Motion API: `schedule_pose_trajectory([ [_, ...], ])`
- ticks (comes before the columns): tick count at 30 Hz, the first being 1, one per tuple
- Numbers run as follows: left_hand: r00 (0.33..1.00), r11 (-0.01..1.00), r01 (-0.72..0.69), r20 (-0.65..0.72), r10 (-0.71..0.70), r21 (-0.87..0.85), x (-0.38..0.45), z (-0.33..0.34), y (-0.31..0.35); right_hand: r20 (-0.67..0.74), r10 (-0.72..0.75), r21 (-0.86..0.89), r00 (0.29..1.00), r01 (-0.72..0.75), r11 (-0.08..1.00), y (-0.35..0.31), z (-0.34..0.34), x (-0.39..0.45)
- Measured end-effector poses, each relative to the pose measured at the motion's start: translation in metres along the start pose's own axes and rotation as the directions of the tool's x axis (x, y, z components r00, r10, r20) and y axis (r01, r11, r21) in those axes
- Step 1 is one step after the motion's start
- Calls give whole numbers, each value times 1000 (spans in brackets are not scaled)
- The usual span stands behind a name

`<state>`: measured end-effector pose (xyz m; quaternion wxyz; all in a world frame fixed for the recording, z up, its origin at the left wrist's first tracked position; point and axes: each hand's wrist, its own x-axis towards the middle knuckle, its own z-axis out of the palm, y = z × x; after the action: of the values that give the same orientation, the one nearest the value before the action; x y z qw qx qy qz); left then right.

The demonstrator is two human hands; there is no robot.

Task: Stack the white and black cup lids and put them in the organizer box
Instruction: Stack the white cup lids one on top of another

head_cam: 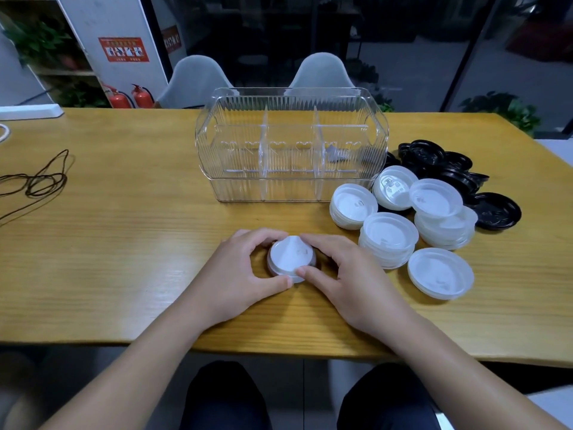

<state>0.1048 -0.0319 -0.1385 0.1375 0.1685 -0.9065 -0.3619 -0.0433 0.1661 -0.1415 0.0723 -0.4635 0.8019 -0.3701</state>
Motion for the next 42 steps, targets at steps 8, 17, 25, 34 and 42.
schedule_pose_trajectory([
  [8,999,999,36,21,-37,20,4,3,4,-14,-36,13,999,36,999,0,0,-4],
  [17,1000,998,2,18,-3,66,14,18,21,-435,-230,-408,870,38,912,25,-45,-16],
  [25,1000,999,-2,-3,2,45,13,32,29,-449,-206,-495,869,-50,868,50,-45,-26],
  [34,1000,997,-19,-14,20,74,9,32,29,-478,-136,-409,868,-83,909,51,-45,-26],
  [42,1000,997,-23,-17,24,77,8,32,28,-449,50,-193,892,-151,969,45,-53,-28],
])
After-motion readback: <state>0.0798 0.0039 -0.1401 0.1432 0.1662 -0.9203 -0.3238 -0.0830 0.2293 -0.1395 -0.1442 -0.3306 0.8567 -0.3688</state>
